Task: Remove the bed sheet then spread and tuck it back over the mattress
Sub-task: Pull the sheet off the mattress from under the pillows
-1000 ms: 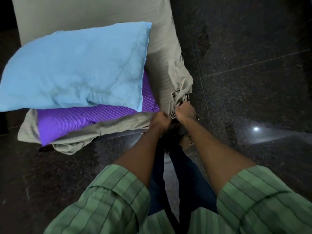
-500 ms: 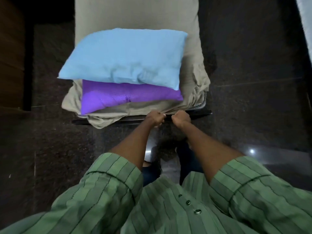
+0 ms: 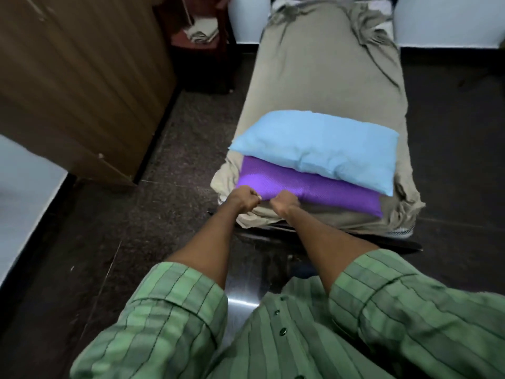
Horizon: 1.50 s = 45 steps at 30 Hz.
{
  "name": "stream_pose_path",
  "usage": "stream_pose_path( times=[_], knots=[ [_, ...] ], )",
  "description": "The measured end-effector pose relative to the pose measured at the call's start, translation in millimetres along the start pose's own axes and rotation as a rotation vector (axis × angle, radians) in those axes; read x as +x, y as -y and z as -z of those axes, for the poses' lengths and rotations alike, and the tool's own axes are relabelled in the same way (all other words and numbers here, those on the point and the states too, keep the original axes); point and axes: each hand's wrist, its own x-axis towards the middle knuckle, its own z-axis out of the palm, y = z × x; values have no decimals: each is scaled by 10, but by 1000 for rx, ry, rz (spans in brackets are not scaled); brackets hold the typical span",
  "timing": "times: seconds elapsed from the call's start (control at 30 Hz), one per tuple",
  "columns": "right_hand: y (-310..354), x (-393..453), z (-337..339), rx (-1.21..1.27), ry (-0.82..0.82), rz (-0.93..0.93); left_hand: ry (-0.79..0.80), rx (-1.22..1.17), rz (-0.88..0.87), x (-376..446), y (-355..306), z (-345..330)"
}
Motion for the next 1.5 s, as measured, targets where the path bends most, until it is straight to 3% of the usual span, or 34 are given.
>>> stream_pose_path(
  times=[0.27, 0.63, 1.07, 1.5],
  knots=[
    [1308, 613, -583, -8, 16, 27, -47, 41, -2, 606, 695, 1047],
    [2979, 1994, -944, 305, 17, -111, -10, 221, -133, 2149, 1332, 2865],
    [5290, 2986, -921, 479, -255, -312, 221, 477, -473, 4322, 1196, 4755],
    [6503, 4183, -504, 613, -399, -379, 249, 496, -594, 5879, 752, 5973]
  ],
)
